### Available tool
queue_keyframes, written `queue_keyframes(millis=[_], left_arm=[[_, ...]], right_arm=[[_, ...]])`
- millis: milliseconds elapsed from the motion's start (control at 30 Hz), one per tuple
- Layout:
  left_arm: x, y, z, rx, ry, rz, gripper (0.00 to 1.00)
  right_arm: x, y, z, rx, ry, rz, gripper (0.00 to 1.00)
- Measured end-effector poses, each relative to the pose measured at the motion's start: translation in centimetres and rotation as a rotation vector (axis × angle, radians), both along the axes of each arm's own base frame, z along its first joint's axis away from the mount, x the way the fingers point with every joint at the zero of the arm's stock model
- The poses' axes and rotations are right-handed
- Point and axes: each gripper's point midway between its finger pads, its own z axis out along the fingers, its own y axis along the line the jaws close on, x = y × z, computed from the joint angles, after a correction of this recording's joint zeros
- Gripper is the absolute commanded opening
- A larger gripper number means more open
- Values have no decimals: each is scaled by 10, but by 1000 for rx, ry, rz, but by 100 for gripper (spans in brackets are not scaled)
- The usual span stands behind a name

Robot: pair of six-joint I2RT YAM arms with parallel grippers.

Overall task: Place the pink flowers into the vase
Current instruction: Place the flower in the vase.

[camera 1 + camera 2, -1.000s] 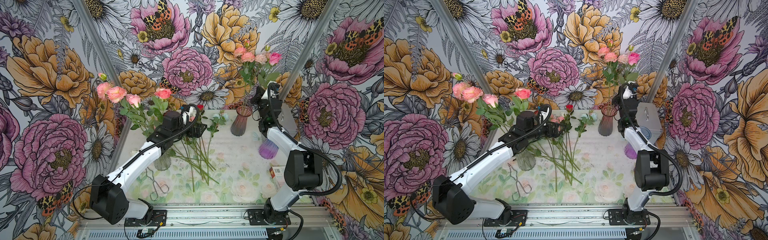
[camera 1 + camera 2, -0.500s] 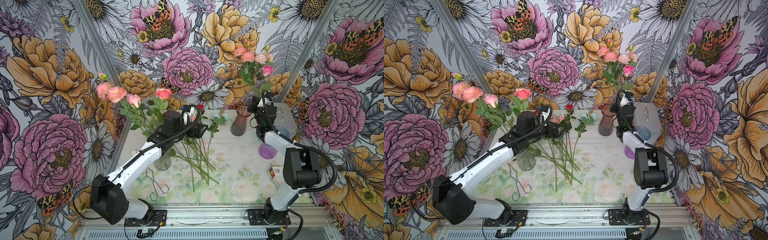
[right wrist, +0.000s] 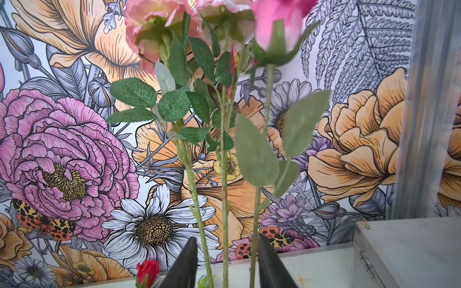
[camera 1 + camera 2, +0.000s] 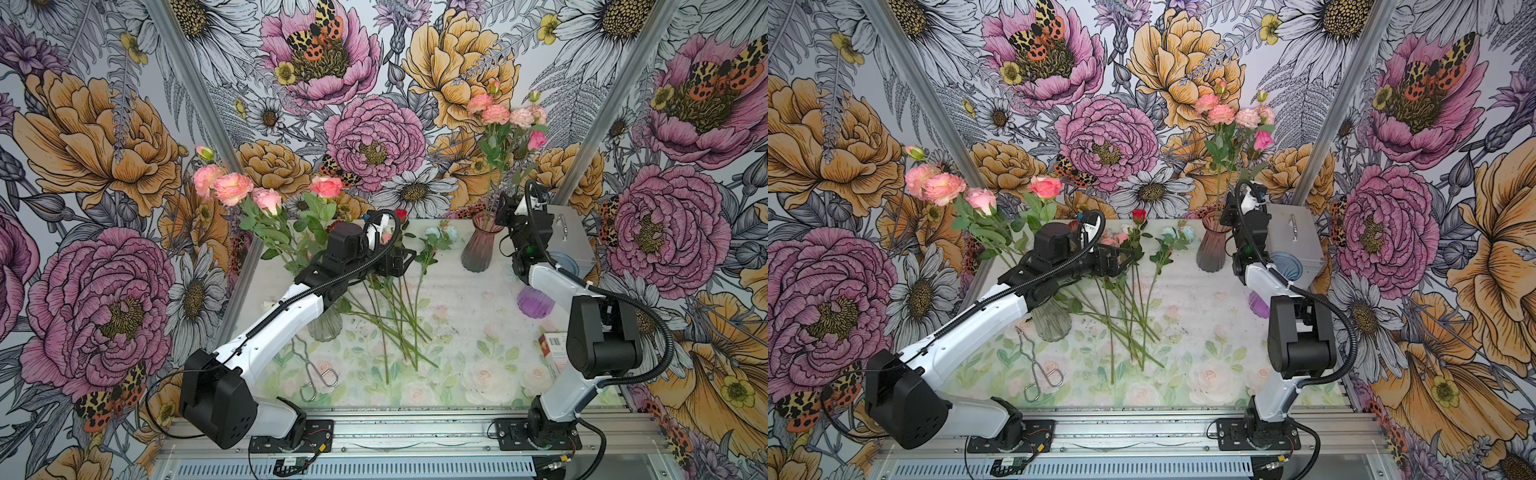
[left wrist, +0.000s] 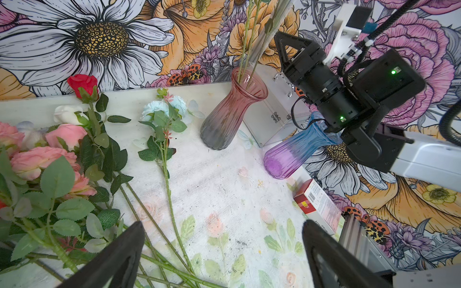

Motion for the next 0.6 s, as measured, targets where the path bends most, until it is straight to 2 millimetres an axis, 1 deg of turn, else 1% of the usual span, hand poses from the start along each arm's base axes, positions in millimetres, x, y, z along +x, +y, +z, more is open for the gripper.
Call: queue_keyframes(millis=[100,200,267,367,467,600], left_arm=[[0,0,0,0,0,-1,98],[-2,-2,0,0,1,-6,98],[-3,-4,0,1,0,-11,99],[-8,-10,-1,7,0,-21,98],[-13,-11,-6,33,26,-17,99],[-13,-3,-9,62,95,25,98]], right_arm=[[-1,0,-2,7,7,2,58],[-6,0,-2,14,12,3,70],[-11,0,1,22,12,1,80],[-20,-1,10,34,5,-2,98],[-34,-2,26,46,-8,-4,99],[-60,3,51,53,-14,8,99]])
